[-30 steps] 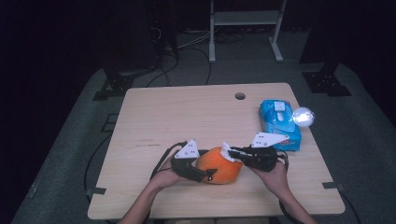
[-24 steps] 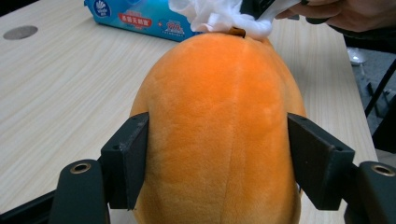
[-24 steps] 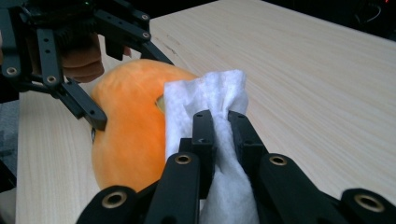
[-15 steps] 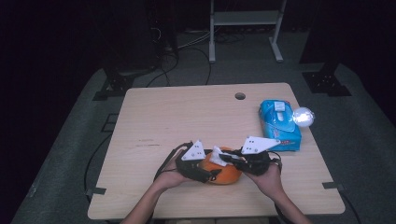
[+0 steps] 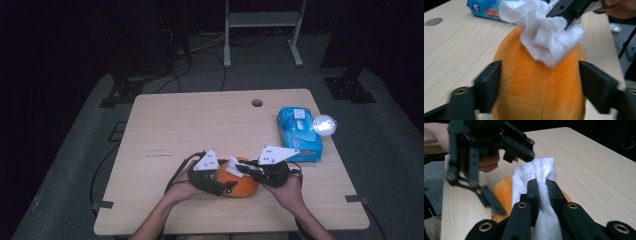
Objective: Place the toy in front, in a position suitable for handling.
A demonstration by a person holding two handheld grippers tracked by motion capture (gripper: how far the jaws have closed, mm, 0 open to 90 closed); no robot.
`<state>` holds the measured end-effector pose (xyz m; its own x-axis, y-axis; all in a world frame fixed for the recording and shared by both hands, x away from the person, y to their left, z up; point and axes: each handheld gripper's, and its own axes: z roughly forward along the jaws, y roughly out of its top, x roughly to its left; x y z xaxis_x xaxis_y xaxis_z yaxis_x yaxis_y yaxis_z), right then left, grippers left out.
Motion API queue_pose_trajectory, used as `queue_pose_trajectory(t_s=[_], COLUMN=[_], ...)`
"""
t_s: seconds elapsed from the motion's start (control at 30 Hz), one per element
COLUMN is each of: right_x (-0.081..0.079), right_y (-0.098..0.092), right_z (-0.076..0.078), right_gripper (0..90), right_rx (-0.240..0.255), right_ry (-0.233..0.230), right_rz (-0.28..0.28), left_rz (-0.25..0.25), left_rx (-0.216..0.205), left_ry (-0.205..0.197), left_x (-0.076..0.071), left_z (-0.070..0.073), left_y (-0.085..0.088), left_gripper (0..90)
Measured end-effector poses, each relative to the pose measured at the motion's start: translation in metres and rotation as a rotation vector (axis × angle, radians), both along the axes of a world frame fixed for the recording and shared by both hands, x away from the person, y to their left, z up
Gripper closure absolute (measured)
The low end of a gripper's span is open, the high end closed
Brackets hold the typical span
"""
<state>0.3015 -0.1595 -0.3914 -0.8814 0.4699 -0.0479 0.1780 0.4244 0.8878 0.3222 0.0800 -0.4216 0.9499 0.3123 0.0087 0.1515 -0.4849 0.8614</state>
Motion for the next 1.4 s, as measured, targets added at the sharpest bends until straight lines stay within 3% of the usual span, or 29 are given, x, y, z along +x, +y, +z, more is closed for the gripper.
queue_pose_trajectory(t_s=[0.07,0.17,0.3,0.37,0.5,0.63,0.73,0.83,1.03,1.13,1.23,1.4], right_x=[0.003,0.005,0.002,-0.003,-0.013,-0.006,0.000,-0.001,-0.015,-0.015,-0.008,0.004], right_y=[-0.006,-0.012,-0.008,-0.001,0.018,0.004,-0.010,-0.014,0.013,0.019,0.008,-0.021], right_z=[-0.002,-0.002,0.001,0.004,0.007,0.007,0.005,0.006,0.008,0.007,0.007,-0.001], right_gripper=[81.6,81.6,81.6,81.6,81.7,81.8,81.8,81.7,81.7,81.8,81.8,81.8], right_rx=[0.003,0.002,-0.011,0.001,-0.068,-0.052,-0.048,-0.057,-0.060,-0.074,-0.047,-0.019], right_ry=[0.005,0.011,-0.010,-0.001,-0.058,-0.041,-0.031,-0.037,-0.046,-0.054,-0.031,0.020], right_rz=[-0.017,-0.036,-0.036,0.007,0.026,-0.010,-0.048,-0.064,0.021,0.030,-0.002,-0.068], left_rz=[0.017,0.018,0.043,0.040,0.034,0.025,0.025,0.020,0.007,0.003,0.001,-0.006], left_rx=[-0.028,-0.044,-0.030,-0.021,0.020,-0.002,-0.027,-0.019,-0.007,-0.001,0.016,0.008], left_ry=[0.039,0.055,0.035,0.014,-0.032,-0.021,0.003,-0.015,-0.045,-0.051,-0.040,0.007], left_x=[0.004,0.006,0.001,-0.003,-0.008,-0.007,-0.006,-0.007,-0.013,-0.013,-0.010,-0.002], left_z=[0.001,-0.001,0.003,0.007,0.009,0.006,0.004,0.005,0.006,0.005,0.002,-0.004], left_y=[0.003,0.004,-0.002,-0.008,-0.014,-0.010,-0.010,-0.012,-0.020,-0.017,-0.010,0.003], left_gripper=[14.4,19.3,29.4,30.1,30.6,30.2,24.6,25.0,27.4,29.1,30.6,30.6])
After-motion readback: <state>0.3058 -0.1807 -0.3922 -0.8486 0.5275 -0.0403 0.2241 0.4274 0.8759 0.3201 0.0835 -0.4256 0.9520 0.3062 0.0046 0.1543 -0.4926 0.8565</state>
